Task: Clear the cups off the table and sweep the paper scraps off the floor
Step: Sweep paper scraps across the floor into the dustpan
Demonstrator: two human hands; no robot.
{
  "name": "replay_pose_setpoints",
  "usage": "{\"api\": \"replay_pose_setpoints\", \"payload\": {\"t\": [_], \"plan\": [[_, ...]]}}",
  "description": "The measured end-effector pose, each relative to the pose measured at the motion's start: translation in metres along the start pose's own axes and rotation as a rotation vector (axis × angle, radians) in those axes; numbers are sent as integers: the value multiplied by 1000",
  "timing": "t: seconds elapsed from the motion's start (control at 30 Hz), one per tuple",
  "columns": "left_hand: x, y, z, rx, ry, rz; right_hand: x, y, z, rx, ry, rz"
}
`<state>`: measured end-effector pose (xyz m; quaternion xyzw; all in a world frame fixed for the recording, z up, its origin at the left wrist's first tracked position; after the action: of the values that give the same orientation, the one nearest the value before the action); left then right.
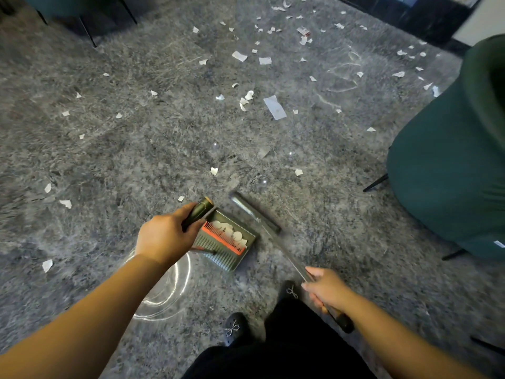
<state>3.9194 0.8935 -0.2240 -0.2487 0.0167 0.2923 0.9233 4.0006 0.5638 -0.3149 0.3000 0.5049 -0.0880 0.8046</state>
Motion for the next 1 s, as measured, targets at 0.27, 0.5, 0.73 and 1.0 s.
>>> {"api": "replay_pose_setpoints", "payload": {"t": [0.27,0.5,0.73,1.0], "plan": [[83,-59,-14,-75,-45,-53,61,54,80,158,-129,43],[181,-121,-39,-26,-9,-123,128,109,192,154,-136,0],[262,-184,-64,31,41,-156,185,135,282,226,-134,-121],[322,-222,-72,114,98,-105,226,155,312,46,-34,-130]]}}
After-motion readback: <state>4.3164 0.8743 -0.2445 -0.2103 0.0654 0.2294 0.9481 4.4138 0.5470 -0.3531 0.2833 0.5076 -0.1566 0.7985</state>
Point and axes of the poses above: each hand's wrist, its own x-axis towards the middle knuckle, its own z-axis out of the back of the hand, y = z × x, the point moved 2 cm from there along x, towards the middle knuckle, and after that the axes turned 7 degrees about -x, right-handed, at the moved point
